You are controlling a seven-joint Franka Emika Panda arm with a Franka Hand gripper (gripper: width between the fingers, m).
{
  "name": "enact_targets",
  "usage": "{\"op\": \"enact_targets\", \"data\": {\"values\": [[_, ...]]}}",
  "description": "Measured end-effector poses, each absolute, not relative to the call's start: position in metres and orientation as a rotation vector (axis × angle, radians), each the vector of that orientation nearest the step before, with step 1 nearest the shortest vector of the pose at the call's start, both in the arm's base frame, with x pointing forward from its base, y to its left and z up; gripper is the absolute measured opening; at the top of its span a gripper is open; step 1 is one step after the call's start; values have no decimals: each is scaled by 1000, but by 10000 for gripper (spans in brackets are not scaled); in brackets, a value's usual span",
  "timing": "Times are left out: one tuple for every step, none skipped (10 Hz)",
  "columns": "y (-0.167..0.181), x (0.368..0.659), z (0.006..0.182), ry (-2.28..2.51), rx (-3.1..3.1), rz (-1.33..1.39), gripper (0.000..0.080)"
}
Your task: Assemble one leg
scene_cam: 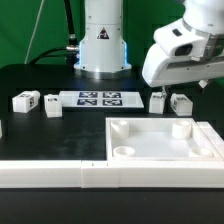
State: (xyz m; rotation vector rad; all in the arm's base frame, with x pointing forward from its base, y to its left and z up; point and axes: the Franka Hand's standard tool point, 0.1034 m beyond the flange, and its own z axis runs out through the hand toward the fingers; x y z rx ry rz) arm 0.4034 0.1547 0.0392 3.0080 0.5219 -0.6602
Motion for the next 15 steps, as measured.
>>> {"op": "enact_targets", "data": {"values": [[154,398,40,517,2958,-808,649],[155,401,39,514,2934,-880,649],[153,395,40,508,2874,-1023,649],[155,392,40,485,2802,-1169,649],[160,393,41,468,2733,-1282,649],[163,395,37,470,2709,-1326,649],[163,395,32,468,2706,-1335,649],[163,394,30,468,2706,-1335,649],[163,394,28,469,2707,-1335,649],[164,394,24,469,2712,-1329,649],[164,393,20,469,2715,-1327,649],[165,392,14,471,2719,-1322,649],[166,391,11,473,2723,-1316,649],[166,389,9,477,2721,-1317,649],[165,387,9,476,2719,-1322,649]]}}
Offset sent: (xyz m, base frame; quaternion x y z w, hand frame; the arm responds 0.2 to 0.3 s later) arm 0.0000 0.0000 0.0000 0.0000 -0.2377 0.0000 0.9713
